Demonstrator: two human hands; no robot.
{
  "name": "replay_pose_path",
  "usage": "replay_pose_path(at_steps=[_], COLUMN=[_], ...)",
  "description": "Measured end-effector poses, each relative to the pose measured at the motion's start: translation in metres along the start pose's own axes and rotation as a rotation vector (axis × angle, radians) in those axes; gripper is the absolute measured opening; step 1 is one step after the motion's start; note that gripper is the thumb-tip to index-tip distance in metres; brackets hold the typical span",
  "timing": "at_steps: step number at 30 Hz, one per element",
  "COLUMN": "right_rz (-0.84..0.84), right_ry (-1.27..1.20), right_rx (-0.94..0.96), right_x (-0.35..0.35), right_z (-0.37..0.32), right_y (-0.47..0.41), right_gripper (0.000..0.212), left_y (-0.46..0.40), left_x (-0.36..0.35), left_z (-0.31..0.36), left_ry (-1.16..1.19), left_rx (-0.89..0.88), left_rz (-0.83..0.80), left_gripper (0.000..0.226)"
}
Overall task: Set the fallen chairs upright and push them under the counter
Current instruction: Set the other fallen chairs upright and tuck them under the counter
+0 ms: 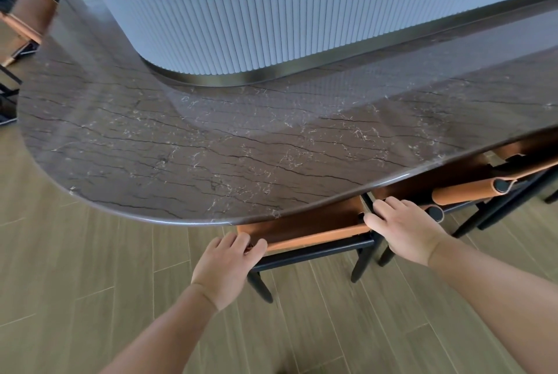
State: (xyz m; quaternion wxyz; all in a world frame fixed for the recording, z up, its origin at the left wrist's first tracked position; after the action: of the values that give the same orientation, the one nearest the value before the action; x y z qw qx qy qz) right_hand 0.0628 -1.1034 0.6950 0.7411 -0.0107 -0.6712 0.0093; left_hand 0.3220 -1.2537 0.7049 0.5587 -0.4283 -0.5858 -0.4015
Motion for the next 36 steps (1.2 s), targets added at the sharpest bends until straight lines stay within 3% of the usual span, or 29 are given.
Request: replay_pose_path(at_steps=[25, 36], right_rz=[0.040, 0.077], right_ry=[-0.042, -0.010], right_rx=[0.062, 0.114], right_x=[-0.007, -0.010], right_z=[0.004, 0.017], right_y=[-0.001, 0.005], right_gripper=[0.045, 0.046], left_y=[0.005, -0.002], left_x=[-0.010, -0.008], left_z=[0.011, 0.025], left_ry=[0.036, 0.022], left_rx=[0.151, 0.127], left_rz=[-0.009, -0.013], left_gripper=[0.075, 0.068])
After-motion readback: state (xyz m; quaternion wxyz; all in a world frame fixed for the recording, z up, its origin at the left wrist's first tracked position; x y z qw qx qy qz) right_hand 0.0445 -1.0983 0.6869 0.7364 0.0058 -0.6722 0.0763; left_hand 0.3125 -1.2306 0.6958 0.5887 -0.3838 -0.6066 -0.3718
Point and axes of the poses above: each hand's wrist, its own y-axis away from the middle knuckle, its own x-axis out of the back of the hand, z = x × y, the point moved 7 cm from there along -y, towards the middle knuckle, and after that the axes turned 1 degree about -y, right-handed, at the moved point
